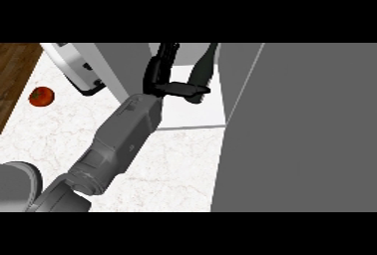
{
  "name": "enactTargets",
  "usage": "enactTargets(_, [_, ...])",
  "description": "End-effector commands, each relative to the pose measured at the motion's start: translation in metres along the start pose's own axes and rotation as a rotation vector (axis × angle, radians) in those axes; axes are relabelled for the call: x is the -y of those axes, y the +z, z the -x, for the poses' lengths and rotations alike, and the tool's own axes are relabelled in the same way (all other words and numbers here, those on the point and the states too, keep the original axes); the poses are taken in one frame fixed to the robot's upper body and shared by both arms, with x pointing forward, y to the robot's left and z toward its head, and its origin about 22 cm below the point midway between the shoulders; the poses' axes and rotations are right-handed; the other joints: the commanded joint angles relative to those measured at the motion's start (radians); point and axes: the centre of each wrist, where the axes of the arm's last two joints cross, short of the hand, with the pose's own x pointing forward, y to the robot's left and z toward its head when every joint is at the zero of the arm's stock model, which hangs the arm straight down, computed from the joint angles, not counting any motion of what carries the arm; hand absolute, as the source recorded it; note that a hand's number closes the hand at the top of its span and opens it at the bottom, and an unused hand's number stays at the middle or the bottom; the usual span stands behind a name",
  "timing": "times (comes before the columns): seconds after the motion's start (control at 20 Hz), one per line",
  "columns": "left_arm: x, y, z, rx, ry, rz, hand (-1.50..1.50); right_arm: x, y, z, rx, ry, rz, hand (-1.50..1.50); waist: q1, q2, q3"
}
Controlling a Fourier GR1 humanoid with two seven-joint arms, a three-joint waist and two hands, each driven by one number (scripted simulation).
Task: Pick up the wine, place it into the cabinet and close the cabinet
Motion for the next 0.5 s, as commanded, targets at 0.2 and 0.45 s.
enactTargets(0.2, [0.009,0.004,-0.006,0.016,0.010,0.083,-1.50,-0.002,0.016,-0.012,0.012,0.012,0.036,-1.50,0.060,-0.028,0.005])
enactTargets(0.45, [0.038,0.007,-0.026,0.030,0.028,0.159,-1.50,0.002,0.014,-0.009,-0.006,0.009,0.039,-1.50,0.078,-0.034,0.006])
